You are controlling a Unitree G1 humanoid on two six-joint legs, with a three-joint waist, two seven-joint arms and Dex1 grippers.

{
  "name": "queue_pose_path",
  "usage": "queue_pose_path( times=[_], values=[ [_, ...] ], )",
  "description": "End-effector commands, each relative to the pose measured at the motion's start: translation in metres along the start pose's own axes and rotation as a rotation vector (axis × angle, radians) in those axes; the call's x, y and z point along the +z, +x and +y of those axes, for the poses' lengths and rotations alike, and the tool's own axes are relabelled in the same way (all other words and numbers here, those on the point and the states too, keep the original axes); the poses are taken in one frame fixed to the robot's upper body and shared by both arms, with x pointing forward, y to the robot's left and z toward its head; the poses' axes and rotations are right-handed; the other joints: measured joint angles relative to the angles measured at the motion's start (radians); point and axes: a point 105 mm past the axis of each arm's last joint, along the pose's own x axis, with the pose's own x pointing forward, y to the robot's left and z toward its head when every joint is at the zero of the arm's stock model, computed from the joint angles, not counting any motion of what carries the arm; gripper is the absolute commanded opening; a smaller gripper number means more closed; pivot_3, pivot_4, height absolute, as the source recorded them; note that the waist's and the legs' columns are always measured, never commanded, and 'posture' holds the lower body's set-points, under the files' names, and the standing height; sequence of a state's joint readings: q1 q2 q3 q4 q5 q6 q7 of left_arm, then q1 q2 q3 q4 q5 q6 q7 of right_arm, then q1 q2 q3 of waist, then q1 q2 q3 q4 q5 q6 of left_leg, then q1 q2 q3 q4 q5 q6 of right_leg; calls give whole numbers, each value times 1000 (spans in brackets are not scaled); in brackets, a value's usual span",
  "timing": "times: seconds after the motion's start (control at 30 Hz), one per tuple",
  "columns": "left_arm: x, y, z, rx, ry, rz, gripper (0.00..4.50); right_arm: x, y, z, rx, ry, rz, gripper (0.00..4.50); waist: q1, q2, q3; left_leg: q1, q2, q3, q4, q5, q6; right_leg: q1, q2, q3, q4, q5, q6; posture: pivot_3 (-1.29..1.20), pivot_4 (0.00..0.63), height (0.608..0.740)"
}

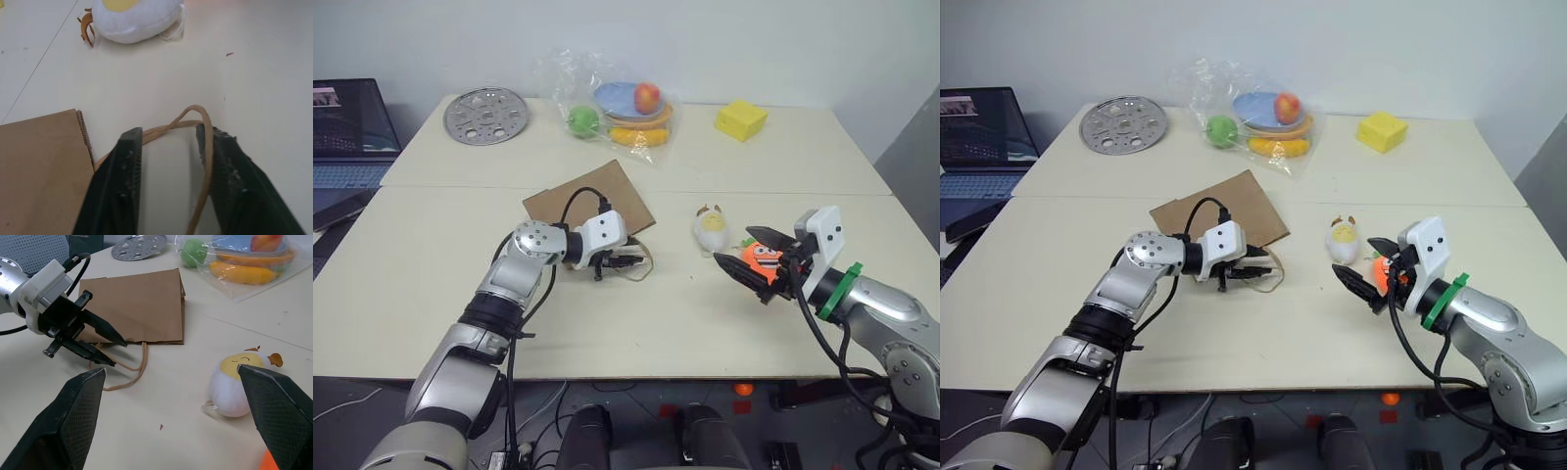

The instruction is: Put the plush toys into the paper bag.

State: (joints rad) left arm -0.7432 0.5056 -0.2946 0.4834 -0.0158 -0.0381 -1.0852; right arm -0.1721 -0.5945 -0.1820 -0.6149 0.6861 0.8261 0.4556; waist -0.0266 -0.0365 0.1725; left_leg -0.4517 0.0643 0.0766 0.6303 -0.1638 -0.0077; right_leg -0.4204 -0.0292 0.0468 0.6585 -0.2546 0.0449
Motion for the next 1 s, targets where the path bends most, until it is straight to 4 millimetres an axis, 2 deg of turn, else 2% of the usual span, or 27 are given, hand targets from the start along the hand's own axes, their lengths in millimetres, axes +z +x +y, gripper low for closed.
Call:
queue_pose_path(
  times=[0.03, 0.1, 0.23, 0.37, 0.47, 0.57, 0.63, 0.87, 0.9, 1.0],
  values=[
    [12, -7, 11, 19, 58, -19, 395, 13, -2, 4, 4, -47, -46, 4500, 0, 0, 0, 0, 0, 0, 0, 0, 0, 0, 0, 0, 0, 0, 0, 0, 150, 740],
    [13, -7, 12, 10, 74, -17, 24, 13, -1, 4, 6, -49, -45, 4500, 0, 0, 0, 0, 0, 0, 0, 0, 0, 0, 0, 0, 0, 0, 0, 0, 150, 740],
    [33, -15, 22, 22, 21, -117, 24, 14, 0, 4, 13, -57, -41, 4500, 0, 0, 0, 0, 0, 0, 0, 0, 0, 0, 0, 0, 0, 0, 0, 0, 150, 740],
    [72, -40, 36, -23, -128, -296, 24, 13, 8, 9, 42, -64, -30, 4500, -1, 0, 0, 0, 0, -1, 0, 0, 0, 0, 0, -1, 0, 0, 0, 0, 150, 740],
    [89, -60, 41, -74, -149, -348, 24, 12, 24, 18, 86, -44, -42, 4500, -5, 0, 0, 0, 0, -2, 0, 0, 0, 0, 1, -1, 1, 0, 0, 0, 150, 740],
    [104, -69, 49, -69, -188, -428, 0, 16, 43, 30, 134, 7, -79, 3572, -6, 0, 0, 0, 1, -4, 0, 0, 0, 0, 4, -1, 2, 0, 1, 0, 150, 740],
    [110, -73, 46, -102, -216, -462, 0, 16, 55, 34, 134, 25, -80, 2895, -5, 0, 0, 0, 1, -7, 0, 0, 0, 0, 5, -1, 4, 0, 2, 0, 150, 740],
    [111, -71, 37, -123, -226, -464, 0, 17, 102, 44, 135, 54, -88, 275, -3, 0, 0, 0, 1, -9, 0, 0, 0, 0, 6, -3, 5, 0, 3, 0, 150, 740],
    [112, -71, 36, -119, -224, -467, 0, 15, 111, 45, 131, 54, -84, 29, -4, 0, 0, 0, 1, -9, 0, 0, 0, 0, 6, -3, 5, 0, 3, 0, 150, 740],
    [114, -72, 37, -96, -207, -477, 0, 9, 132, 48, 125, 51, -68, 29, -5, 0, 0, 0, 1, -9, 0, 0, 0, 0, 6, -3, 5, 0, 3, 0, 150, 740]
  ],
)
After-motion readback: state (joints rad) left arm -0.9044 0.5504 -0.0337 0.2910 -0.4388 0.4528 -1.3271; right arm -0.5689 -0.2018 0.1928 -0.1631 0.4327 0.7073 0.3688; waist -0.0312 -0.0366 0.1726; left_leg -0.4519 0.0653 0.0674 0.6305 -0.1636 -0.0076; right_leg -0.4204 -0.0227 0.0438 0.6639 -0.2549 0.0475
